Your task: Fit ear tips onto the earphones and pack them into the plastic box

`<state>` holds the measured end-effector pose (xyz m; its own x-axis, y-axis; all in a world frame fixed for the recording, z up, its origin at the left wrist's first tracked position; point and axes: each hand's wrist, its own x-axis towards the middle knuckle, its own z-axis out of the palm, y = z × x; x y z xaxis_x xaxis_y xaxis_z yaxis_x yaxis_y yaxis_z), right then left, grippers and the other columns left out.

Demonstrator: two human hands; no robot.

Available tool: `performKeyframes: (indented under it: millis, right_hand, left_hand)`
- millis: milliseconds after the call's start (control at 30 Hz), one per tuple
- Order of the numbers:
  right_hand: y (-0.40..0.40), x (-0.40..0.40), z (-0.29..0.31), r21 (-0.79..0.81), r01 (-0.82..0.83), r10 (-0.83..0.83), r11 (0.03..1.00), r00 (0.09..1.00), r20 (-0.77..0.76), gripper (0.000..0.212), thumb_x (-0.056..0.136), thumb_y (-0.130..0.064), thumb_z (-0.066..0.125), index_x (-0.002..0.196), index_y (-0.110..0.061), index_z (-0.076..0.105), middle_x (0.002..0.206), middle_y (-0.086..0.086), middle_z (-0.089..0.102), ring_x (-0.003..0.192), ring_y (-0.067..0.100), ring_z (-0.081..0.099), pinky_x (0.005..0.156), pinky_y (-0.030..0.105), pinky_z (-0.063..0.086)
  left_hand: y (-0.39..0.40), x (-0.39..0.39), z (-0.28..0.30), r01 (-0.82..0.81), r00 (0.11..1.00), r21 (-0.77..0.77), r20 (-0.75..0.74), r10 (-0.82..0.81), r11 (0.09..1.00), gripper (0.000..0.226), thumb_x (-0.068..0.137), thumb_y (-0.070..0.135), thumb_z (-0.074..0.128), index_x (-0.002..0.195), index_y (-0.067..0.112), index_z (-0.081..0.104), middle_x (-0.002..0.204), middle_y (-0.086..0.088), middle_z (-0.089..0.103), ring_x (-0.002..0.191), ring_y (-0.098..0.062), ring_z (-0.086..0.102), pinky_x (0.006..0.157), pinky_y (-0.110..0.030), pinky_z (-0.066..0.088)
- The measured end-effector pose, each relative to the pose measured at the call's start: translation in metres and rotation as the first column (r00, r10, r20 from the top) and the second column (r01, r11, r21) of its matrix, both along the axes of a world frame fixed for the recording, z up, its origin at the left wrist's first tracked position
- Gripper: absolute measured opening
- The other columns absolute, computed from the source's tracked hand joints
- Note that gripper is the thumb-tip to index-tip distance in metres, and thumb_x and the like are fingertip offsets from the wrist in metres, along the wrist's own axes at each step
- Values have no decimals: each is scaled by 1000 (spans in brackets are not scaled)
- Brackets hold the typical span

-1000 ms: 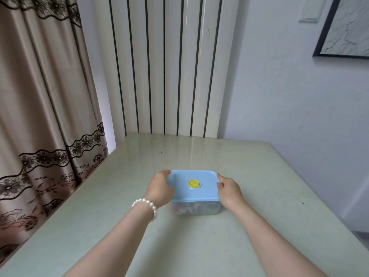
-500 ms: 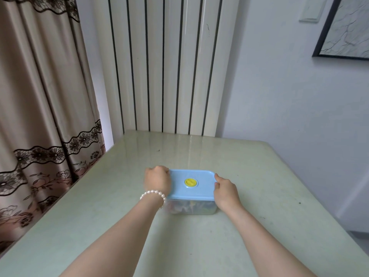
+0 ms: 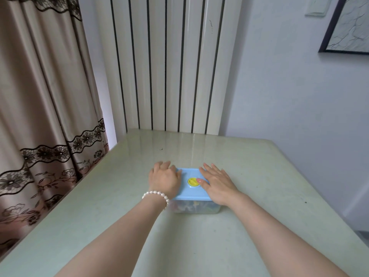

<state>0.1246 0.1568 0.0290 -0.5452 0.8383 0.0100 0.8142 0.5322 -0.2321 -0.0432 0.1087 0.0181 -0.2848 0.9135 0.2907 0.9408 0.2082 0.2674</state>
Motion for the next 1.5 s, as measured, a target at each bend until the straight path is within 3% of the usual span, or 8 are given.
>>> performKeyframes:
  millis: [133, 267, 567, 933, 1100, 1200, 1367, 1500]
  right_hand:
    - [6, 3, -2, -40, -30, 30, 999, 999, 11, 53, 97, -47, 21, 146, -29, 15, 157, -4, 6, 144, 16, -2, 117, 34, 2]
    - [5, -3, 1, -82, -7, 3, 997, 999, -49, 50, 100, -40, 22, 147, -24, 18, 157, -1, 9, 144, 16, 1, 114, 25, -1]
    - [1, -3, -10, -38, 92, -96, 995, 990, -99, 62, 90, -60, 32, 145, -33, 21, 154, -5, 16, 142, 14, 8, 113, 30, 14]
    - [-19, 5, -1, -197, 219, -261, 956, 939, -223, 55, 96, -50, 26, 144, -24, 26, 155, 3, 12, 137, 31, 23, 111, 34, 20]
    - [-44, 22, -5, -48, 240, -239, 970, 971, 31, 58, 96, -52, 16, 147, -25, 12, 157, -1, -3, 144, 25, -4, 115, 49, 3]
    - [-60, 26, -12, -38, 205, -204, 978, 979, 12, 61, 95, -55, 18, 148, -26, 8, 157, -1, -7, 144, 21, -6, 114, 49, 0]
    - [-57, 30, -17, -69, 138, -143, 988, 987, -75, 60, 95, -52, 24, 148, -26, 10, 157, 1, -5, 144, 19, -6, 115, 47, 2]
    - [-49, 33, -13, -69, 91, -95, 993, 994, -49, 58, 96, -51, 23, 147, -27, 10, 157, -3, -5, 144, 15, -6, 115, 46, 0]
  left_hand:
    - [0, -1, 8, 406, 913, -223, 74, -400, 886, 77, 81, 76, 15, 145, 33, 22, 156, 5, 11, 144, -17, 3, 117, -41, 1]
    - [5, -2, 12, 365, 910, -423, -24, -413, 829, 88, 76, 78, 31, 147, 33, 4, 157, 8, -2, 144, -16, -4, 116, -43, -2]
    - [3, -2, 9, 383, 902, -382, -40, -429, 841, 112, 56, 84, 40, 148, 29, 6, 157, 5, 2, 144, -19, -2, 116, -46, 0]
    - [-14, 3, 24, 377, 902, -394, -47, -428, 838, 90, 71, 76, 49, 145, 38, 16, 156, 8, 8, 144, -21, 2, 116, -49, 4]
    - [-41, 8, 4, 374, 886, -330, -147, -439, 867, 106, 53, 89, -14, 145, 39, -1, 157, 3, 0, 144, -21, -2, 115, -46, 3]
    - [-46, 11, -6, 343, 916, -273, -114, -384, 899, 116, 42, 84, -30, 145, 40, -1, 157, 5, -2, 144, -23, -4, 115, -47, 2]
    - [-45, 17, -10, 315, 937, -216, -86, -339, 924, 118, 45, 84, -30, 146, 37, 8, 157, 0, 5, 144, -25, 1, 115, -45, 11]
    - [-48, 24, -10, 254, 956, -217, -90, -279, 943, 65, 87, 67, 8, 146, 38, 12, 157, 1, 7, 143, -26, 2, 114, -49, 8]
